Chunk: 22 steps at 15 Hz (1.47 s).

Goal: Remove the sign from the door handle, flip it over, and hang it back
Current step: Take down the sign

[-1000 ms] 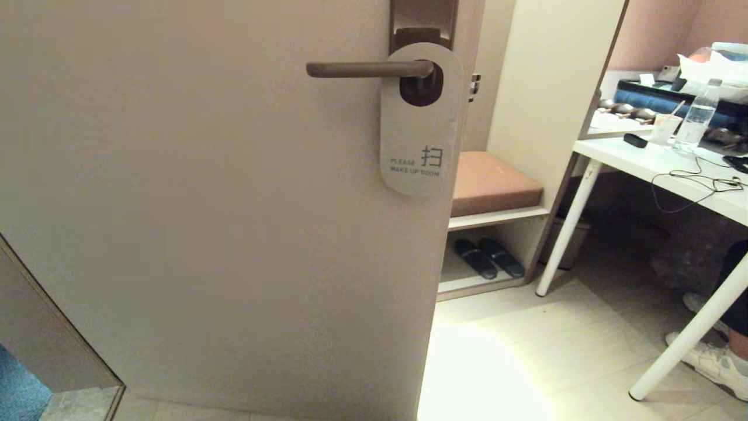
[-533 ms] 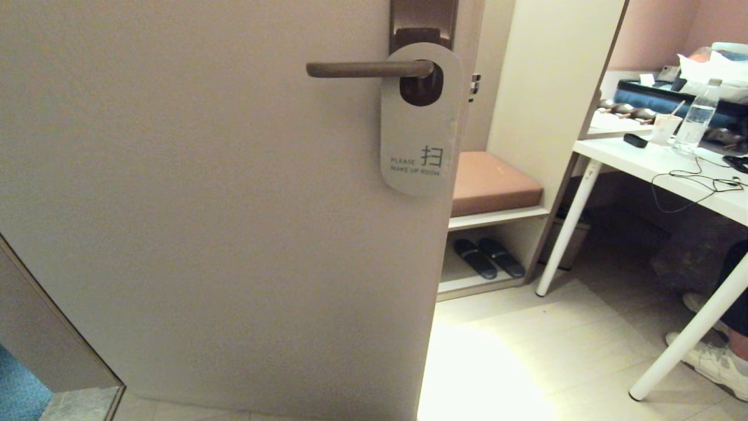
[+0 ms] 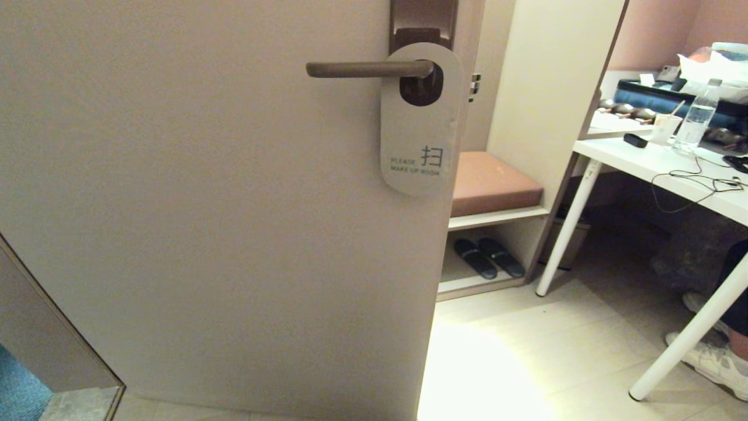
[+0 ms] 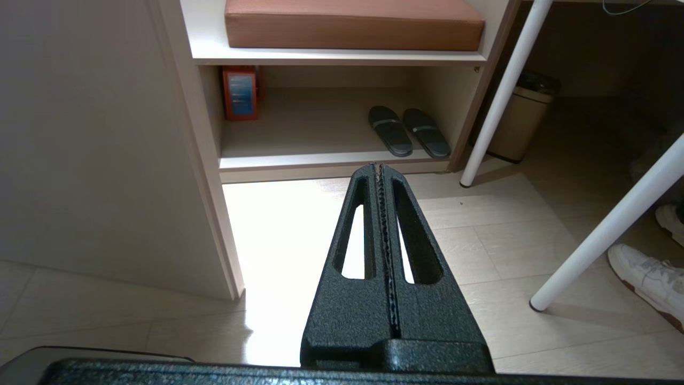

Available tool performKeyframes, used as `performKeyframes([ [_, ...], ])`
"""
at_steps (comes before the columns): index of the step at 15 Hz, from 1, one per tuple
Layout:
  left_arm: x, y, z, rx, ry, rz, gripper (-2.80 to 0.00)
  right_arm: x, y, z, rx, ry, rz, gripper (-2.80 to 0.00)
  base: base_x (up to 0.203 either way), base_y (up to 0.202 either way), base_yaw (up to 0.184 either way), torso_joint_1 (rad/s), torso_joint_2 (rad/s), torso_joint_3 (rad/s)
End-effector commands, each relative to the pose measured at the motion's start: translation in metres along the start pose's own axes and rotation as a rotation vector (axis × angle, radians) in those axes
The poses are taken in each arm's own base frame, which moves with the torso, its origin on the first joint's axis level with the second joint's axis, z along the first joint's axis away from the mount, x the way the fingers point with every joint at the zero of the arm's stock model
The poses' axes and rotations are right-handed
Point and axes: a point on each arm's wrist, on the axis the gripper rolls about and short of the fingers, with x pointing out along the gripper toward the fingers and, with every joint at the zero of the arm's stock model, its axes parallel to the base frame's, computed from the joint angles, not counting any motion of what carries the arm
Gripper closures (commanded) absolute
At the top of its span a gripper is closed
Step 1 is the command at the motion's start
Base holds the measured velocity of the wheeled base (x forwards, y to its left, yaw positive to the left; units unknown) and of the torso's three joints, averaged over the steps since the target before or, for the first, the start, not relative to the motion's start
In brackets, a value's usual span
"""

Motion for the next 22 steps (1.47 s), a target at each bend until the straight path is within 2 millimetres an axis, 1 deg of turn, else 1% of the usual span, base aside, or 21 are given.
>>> performKeyframes([
  [1, 0.000, 0.000, 0.000, 0.001, 0.001, 0.000, 0.00, 0.000, 0.000, 0.000, -0.002, 0.003, 0.002, 0.00, 0.000, 0.000, 0.000, 0.000, 0.00, 0.000],
  [10, 0.000, 0.000, 0.000, 0.001, 0.001, 0.000, 0.00, 0.000, 0.000, 0.000, 0.006, 0.001, 0.001, 0.00, 0.000, 0.000, 0.000, 0.000, 0.00, 0.000],
  [13, 0.000, 0.000, 0.000, 0.001, 0.001, 0.000, 0.00, 0.000, 0.000, 0.006, 0.001, -0.059, 0.000, 0.00, 0.000, 0.000, 0.000, 0.000, 0.00, 0.000],
  [14, 0.000, 0.000, 0.000, 0.001, 0.001, 0.000, 0.00, -0.002, 0.000, 0.012, 0.003, -0.083, 0.012, 0.00, 0.000, 0.000, 0.000, 0.000, 0.00, 0.000],
  [15, 0.000, 0.000, 0.000, 0.001, 0.001, -0.001, 0.00, -0.007, 0.000, 0.022, 0.003, -0.116, 0.032, 0.00, 0.000, 0.000, 0.000, 0.000, 0.00, 0.000],
  [20, 0.000, 0.000, 0.000, 0.001, 0.001, 0.000, 0.00, -0.033, 0.000, 0.060, -0.006, -0.153, 0.062, 0.00, 0.000, 0.000, 0.000, 0.000, 0.00, 0.000],
  [22, 0.000, 0.000, 0.000, 0.001, 0.001, 0.000, 0.00, -0.036, -0.001, 0.081, -0.007, -0.153, 0.057, 0.00, 0.000, 0.000, 0.000, 0.000, 0.00, 0.000],
])
